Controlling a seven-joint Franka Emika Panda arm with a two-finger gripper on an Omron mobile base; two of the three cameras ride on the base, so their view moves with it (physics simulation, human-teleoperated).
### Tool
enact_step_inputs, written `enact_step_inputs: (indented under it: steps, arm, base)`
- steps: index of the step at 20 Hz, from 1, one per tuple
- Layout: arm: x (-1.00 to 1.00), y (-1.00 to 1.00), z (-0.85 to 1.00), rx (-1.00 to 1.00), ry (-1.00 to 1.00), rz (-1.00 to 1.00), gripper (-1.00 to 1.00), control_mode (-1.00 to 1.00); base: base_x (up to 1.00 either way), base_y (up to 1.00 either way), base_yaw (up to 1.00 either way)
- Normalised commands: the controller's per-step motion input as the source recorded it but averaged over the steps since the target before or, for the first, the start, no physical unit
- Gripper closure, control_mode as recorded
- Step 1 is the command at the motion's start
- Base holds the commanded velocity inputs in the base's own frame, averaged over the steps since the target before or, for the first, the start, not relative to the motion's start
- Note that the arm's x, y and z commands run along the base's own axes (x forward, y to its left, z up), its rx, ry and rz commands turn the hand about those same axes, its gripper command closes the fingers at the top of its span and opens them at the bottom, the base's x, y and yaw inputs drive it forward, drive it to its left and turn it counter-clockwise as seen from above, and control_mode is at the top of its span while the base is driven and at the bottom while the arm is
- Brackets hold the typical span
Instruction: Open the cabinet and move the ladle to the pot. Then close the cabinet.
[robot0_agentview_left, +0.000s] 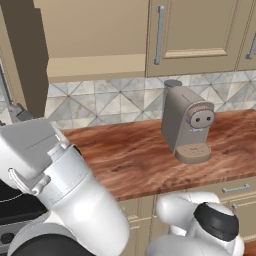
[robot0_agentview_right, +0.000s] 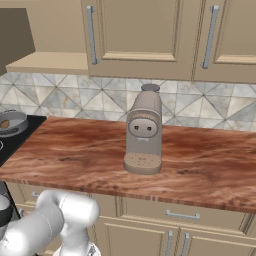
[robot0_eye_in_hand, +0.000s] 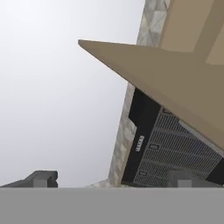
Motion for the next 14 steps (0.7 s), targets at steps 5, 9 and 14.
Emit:
enact_step_inputs:
  steps: [5, 9, 14]
  arm:
    - [-0.42, 0.64, 0.00, 0.11, 0.12, -0.17, -1.00, -1.00]
    - [-0.28, 0.63, 0.00, 0.21, 0.23, -0.21, -1.00, -1.00]
    - [-0.36, 0.72, -0.03, 0.35, 0.31, -0.24, -1.00, -1.00]
  base:
    - [0.00, 0.00, 0.00]
    - [0.00, 0.00, 0.00]
    - [0.00, 0.00, 0.00]
